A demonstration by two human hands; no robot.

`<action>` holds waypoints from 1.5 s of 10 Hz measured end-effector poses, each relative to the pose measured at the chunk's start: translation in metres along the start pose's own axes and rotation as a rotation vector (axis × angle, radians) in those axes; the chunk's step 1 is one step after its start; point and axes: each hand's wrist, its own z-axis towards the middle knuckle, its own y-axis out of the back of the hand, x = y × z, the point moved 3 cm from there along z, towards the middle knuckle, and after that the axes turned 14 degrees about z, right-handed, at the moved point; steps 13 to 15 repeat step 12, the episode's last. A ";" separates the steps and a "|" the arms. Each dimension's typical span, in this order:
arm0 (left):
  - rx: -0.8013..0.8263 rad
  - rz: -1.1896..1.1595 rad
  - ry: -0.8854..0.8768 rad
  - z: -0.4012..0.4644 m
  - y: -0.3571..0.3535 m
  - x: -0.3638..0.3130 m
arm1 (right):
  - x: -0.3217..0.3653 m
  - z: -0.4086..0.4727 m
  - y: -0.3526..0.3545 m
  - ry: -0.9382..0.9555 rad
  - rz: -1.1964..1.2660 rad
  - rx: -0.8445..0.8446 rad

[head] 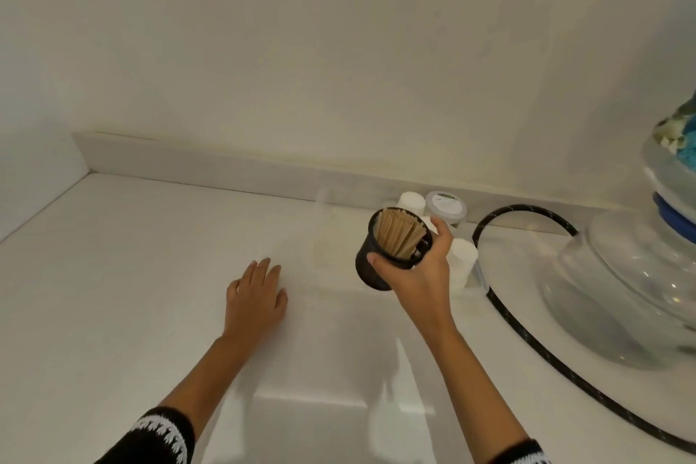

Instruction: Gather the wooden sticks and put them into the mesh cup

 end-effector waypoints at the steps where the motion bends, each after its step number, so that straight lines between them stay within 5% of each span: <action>1: 0.073 0.024 -0.009 0.028 -0.008 0.003 | -0.009 0.045 -0.024 -0.007 -0.012 0.007; 7: 0.108 0.053 -0.051 0.055 -0.038 0.006 | -0.115 0.160 -0.100 -0.017 -0.098 0.061; 15: 0.181 0.062 -0.020 0.034 -0.038 0.008 | -0.097 0.123 -0.079 -0.102 -0.149 0.027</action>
